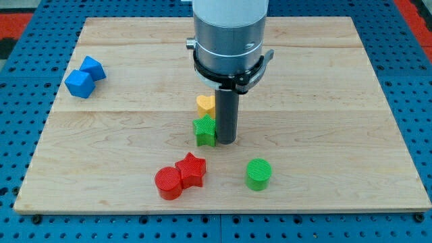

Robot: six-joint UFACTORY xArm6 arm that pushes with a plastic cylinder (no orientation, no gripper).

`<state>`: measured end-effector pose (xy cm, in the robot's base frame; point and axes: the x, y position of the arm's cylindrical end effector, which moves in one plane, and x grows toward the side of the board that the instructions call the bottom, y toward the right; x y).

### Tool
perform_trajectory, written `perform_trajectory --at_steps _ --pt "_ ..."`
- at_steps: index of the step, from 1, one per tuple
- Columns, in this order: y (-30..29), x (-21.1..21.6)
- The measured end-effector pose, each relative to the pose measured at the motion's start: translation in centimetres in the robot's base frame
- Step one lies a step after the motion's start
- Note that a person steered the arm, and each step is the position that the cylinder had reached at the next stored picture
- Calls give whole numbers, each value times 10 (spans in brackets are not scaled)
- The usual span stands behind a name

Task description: Push the green circle into the red star

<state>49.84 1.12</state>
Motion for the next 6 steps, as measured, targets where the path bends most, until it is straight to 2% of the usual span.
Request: perform_trajectory --at_steps 1,2,3,4,6 --pt "5 -4" --pt "110 2" --pt "177 73" --pt "152 119" --pt "48 87"
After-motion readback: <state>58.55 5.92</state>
